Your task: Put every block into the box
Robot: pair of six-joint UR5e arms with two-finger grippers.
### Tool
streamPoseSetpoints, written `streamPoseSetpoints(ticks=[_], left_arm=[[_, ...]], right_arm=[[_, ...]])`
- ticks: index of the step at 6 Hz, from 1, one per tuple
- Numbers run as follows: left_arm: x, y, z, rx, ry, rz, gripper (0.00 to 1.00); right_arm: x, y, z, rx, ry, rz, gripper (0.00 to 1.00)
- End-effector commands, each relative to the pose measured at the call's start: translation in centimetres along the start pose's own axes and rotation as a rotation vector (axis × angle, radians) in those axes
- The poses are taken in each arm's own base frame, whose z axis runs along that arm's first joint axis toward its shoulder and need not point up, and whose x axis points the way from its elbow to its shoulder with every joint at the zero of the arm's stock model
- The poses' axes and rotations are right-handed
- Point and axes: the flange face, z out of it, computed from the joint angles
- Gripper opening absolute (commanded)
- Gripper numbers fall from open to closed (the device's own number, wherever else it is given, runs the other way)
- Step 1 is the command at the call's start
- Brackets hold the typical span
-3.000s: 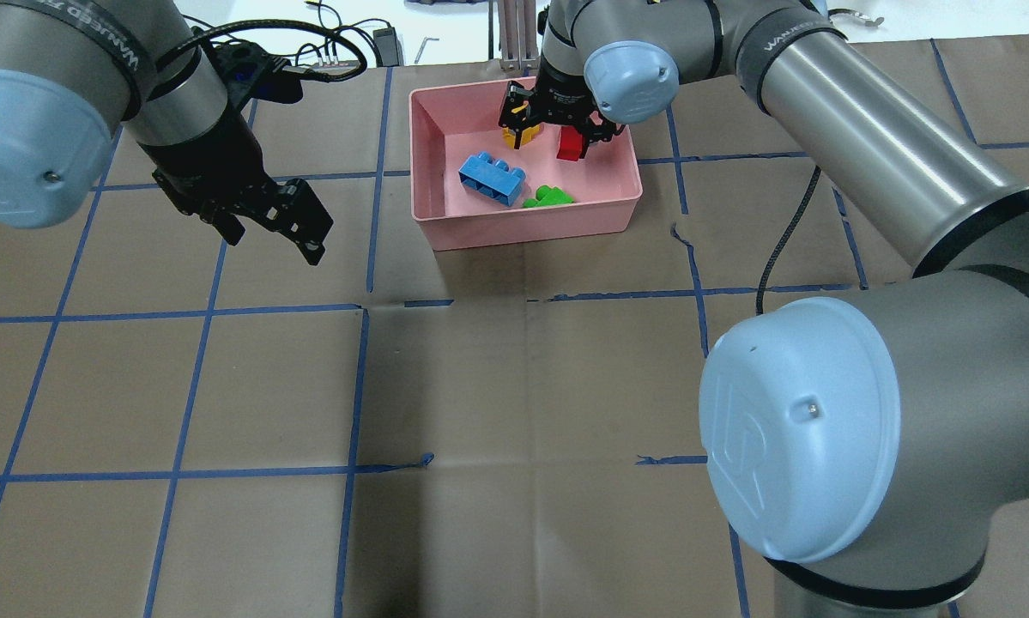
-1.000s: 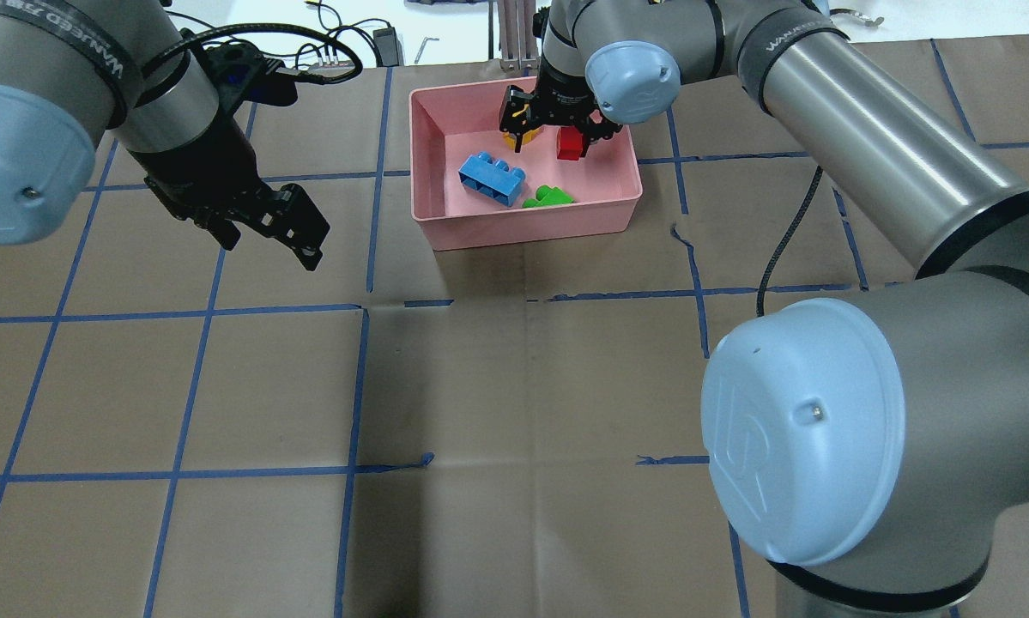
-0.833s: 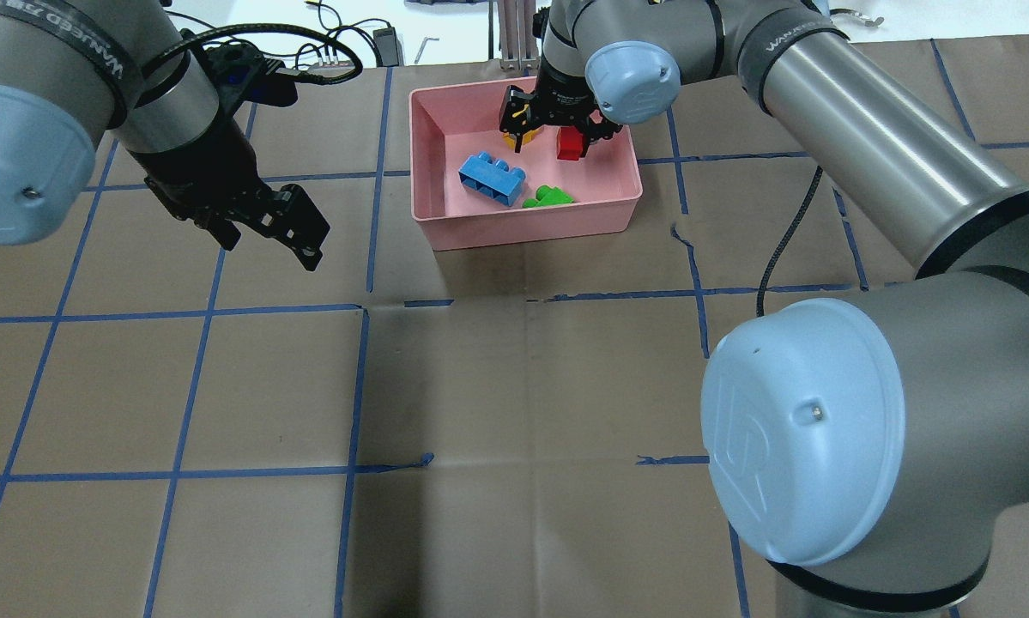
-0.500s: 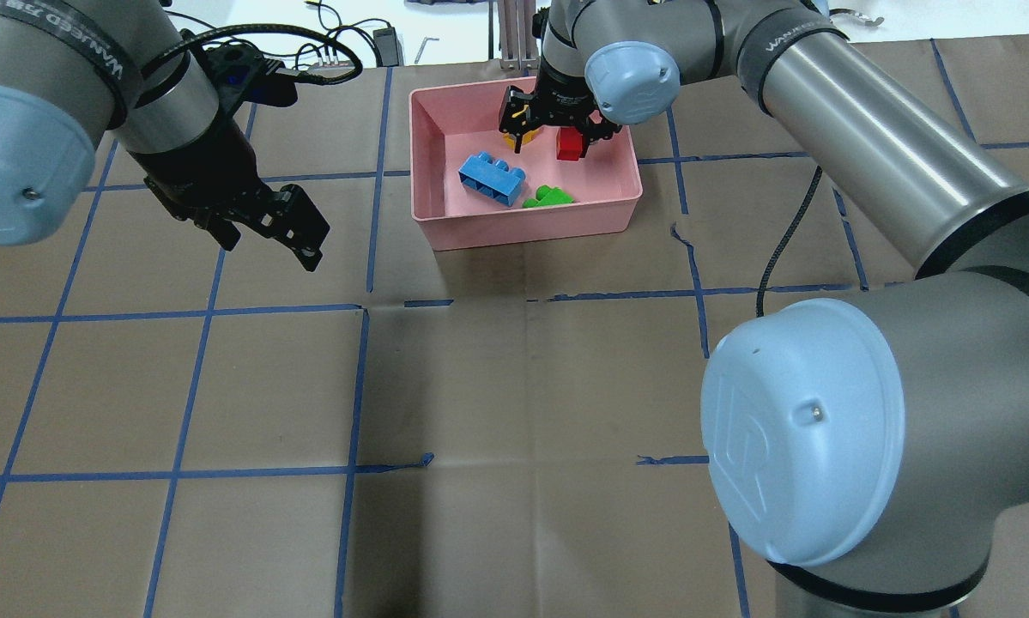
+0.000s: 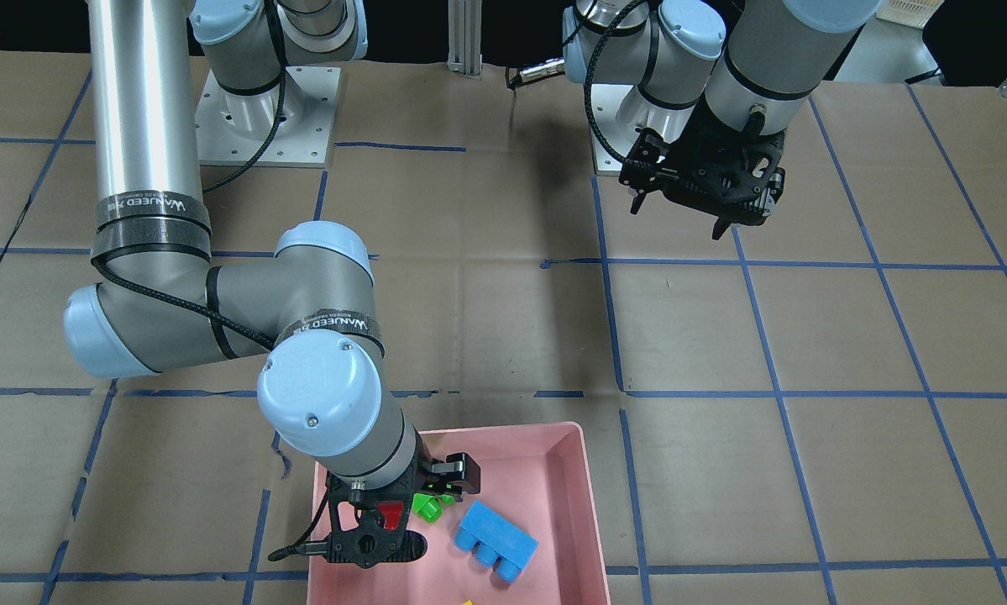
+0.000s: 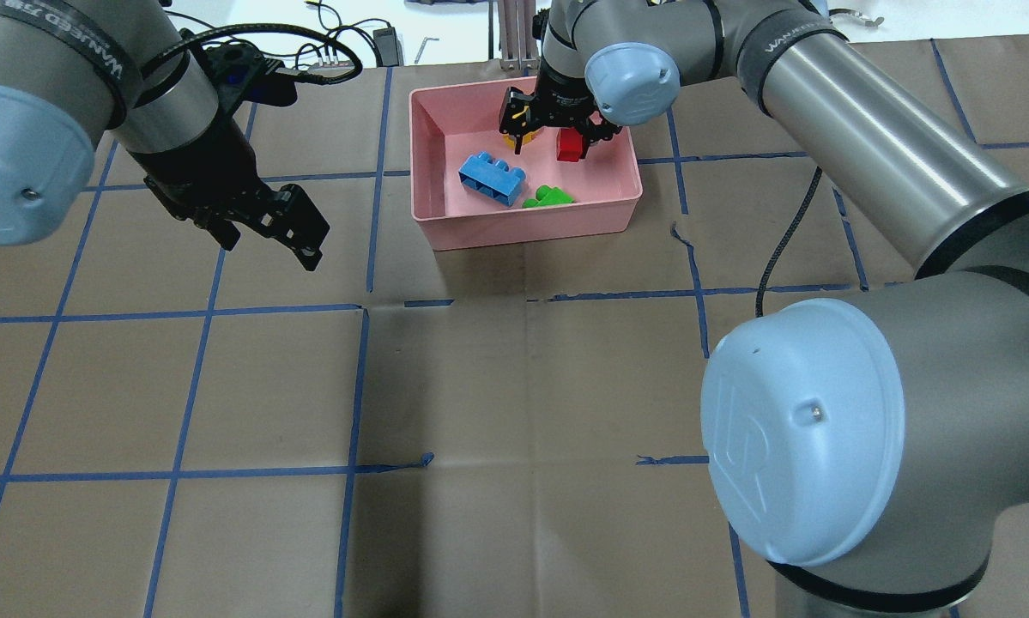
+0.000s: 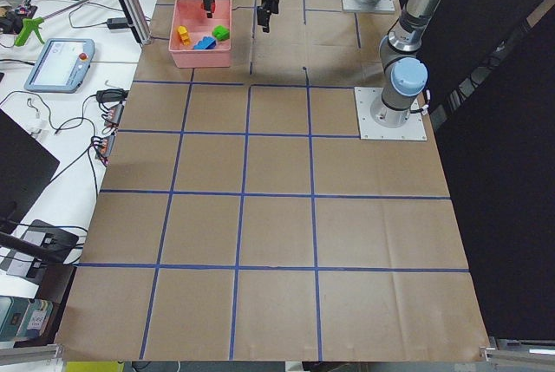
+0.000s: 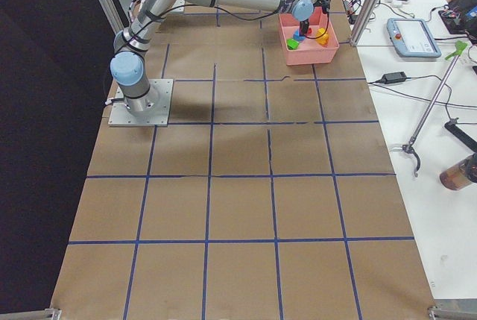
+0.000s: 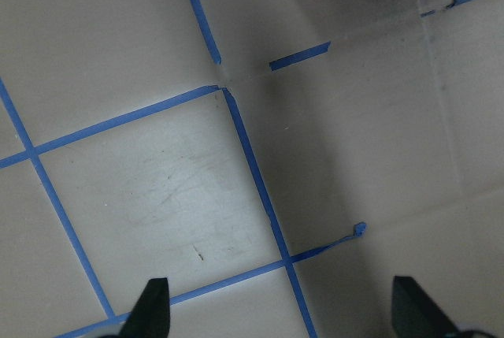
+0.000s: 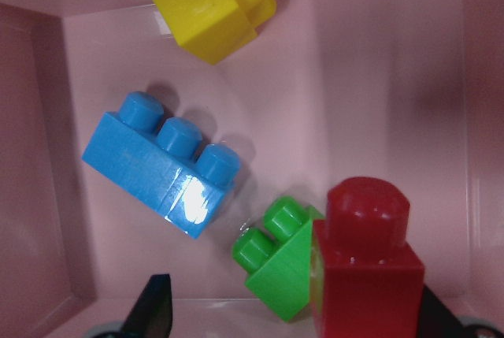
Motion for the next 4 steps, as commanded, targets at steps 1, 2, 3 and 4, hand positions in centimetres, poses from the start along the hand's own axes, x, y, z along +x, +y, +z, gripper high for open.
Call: streamPoseSetpoints(ticks=[1, 2, 3, 4], left_arm=[[0.01, -0.01, -0.02, 0.001, 0.001, 0.000, 1.00], [0.01, -0.02, -0.10, 0.002, 0.001, 0.000, 1.00], [0.01, -0.02, -0.10, 0.002, 0.001, 0.000, 1.00], [0.00, 0.00, -0.02, 0.000, 0.000, 0.000, 1.00]], right_arm=[[0.37, -0.19, -0.33, 0.009, 0.003, 0.008, 0.54], [0.49, -0.15, -0.39, 0.003, 0.005, 0.026, 0.12], [0.45, -0.23, -0.48, 0.012, 0.001, 0.025, 0.07], [0.42, -0.23, -0.74, 0.018, 0.001, 0.024, 0.06]])
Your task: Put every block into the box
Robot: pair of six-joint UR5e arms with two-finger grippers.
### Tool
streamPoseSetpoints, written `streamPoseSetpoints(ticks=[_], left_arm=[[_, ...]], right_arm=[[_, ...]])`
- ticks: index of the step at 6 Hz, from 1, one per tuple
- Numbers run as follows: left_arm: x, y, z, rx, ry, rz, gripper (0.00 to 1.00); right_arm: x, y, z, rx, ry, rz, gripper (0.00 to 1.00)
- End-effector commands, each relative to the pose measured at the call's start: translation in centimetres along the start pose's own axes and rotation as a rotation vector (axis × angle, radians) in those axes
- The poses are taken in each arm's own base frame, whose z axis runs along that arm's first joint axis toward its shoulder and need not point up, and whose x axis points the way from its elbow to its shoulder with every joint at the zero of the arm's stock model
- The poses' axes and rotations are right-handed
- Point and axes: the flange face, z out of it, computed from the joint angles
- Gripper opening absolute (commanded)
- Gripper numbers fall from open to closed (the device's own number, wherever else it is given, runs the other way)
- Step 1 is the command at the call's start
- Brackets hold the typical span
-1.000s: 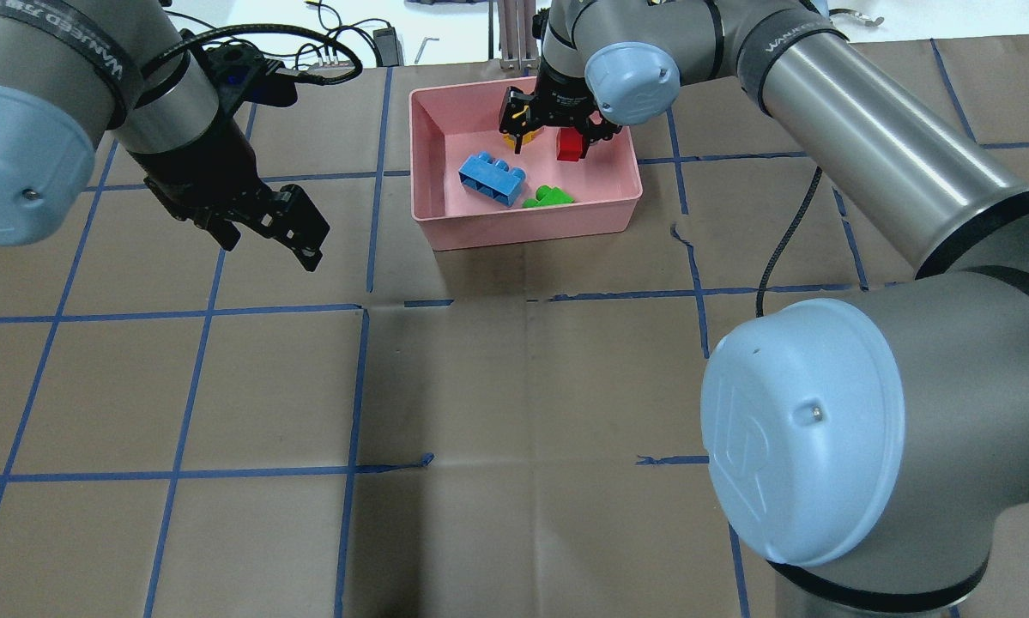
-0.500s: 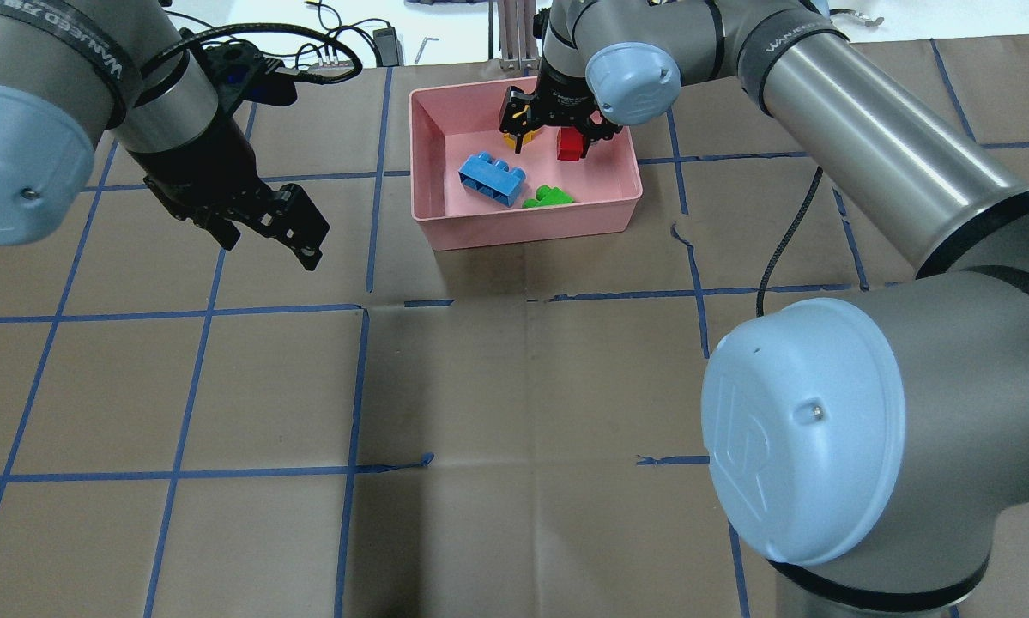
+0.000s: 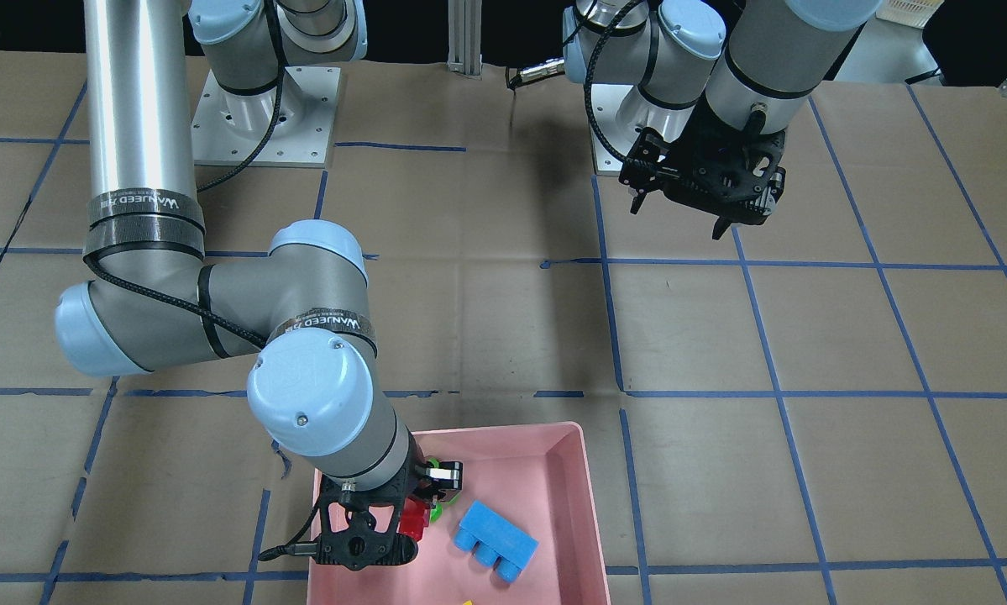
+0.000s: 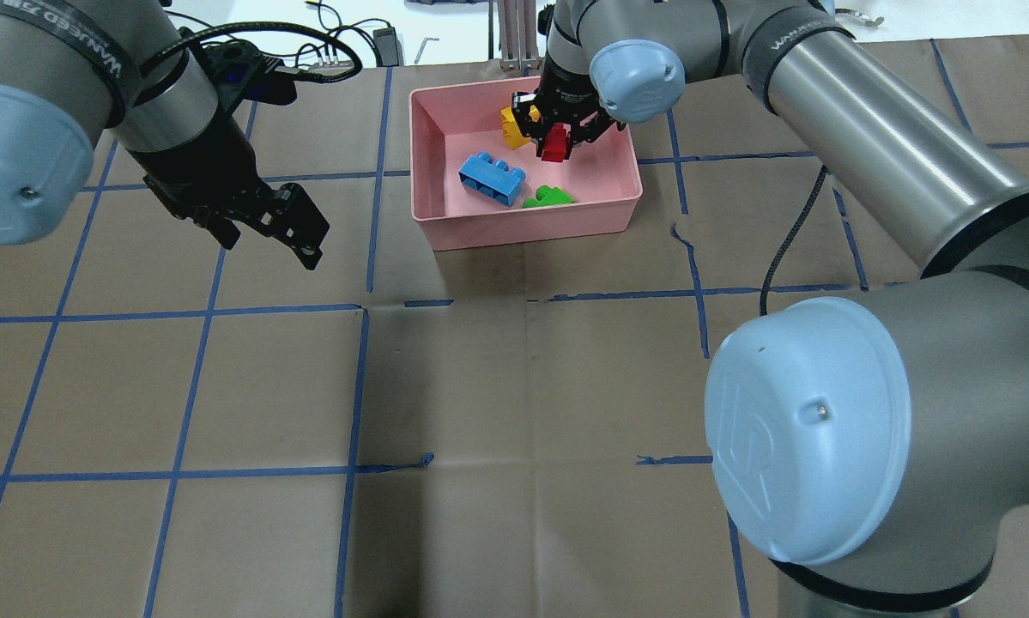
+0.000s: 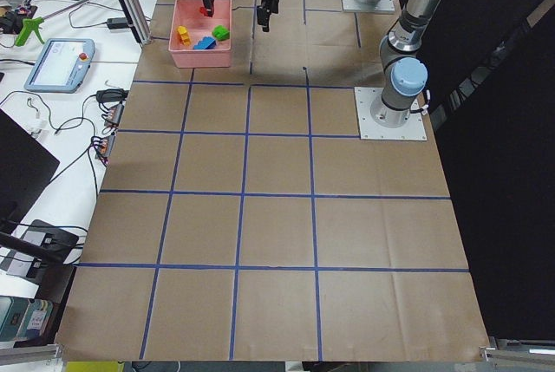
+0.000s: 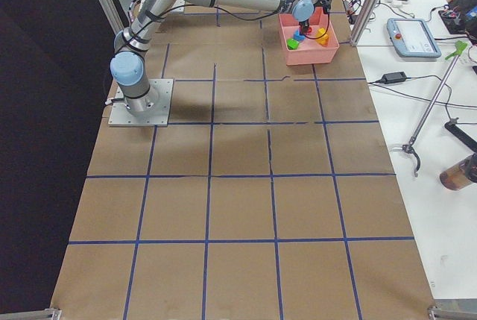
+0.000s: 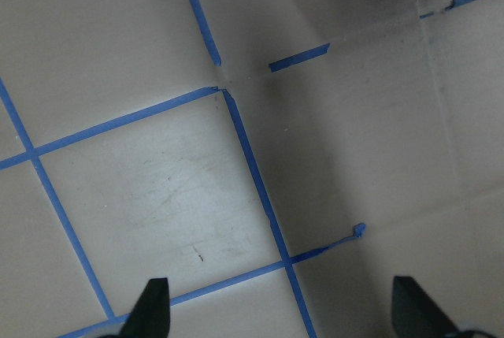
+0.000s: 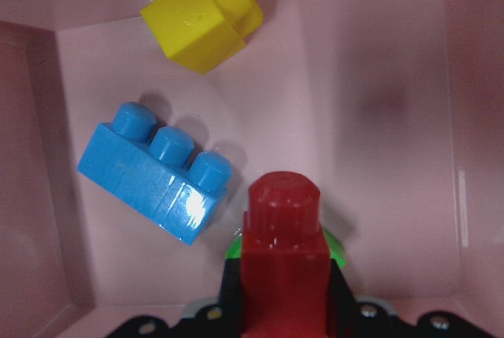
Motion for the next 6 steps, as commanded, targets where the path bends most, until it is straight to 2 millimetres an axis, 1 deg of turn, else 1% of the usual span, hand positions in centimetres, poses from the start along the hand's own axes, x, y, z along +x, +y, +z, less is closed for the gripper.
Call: streamPoseSetpoints(ticks=[1, 3, 4, 5, 6], left_arm=[[0.0, 0.0, 0.0, -0.001, -0.001, 0.000, 1.00], [0.0, 0.0, 0.0, -0.001, 0.001, 0.000, 1.00], [0.0, 0.0, 0.0, 0.000, 0.002, 0.000, 1.00], [0.0, 0.0, 0.0, 0.000, 0.004, -0.002, 1.00], [0.0, 0.0, 0.0, 0.000, 0.002, -0.002, 1.00]], right_arm=[[0.9, -0.7, -0.8, 0.016, -0.005, 0.011, 0.06], [4.3, -2.1, -3.8, 0.057, -0.012, 0.041, 0.07], [4.5, -1.7, -5.5, 0.066, -0.013, 0.048, 0.07], [3.4, -0.2, -7.5, 0.056, -0.012, 0.050, 0.08], [3.8, 0.5, -6.5, 0.016, 0.001, 0.056, 0.08]])
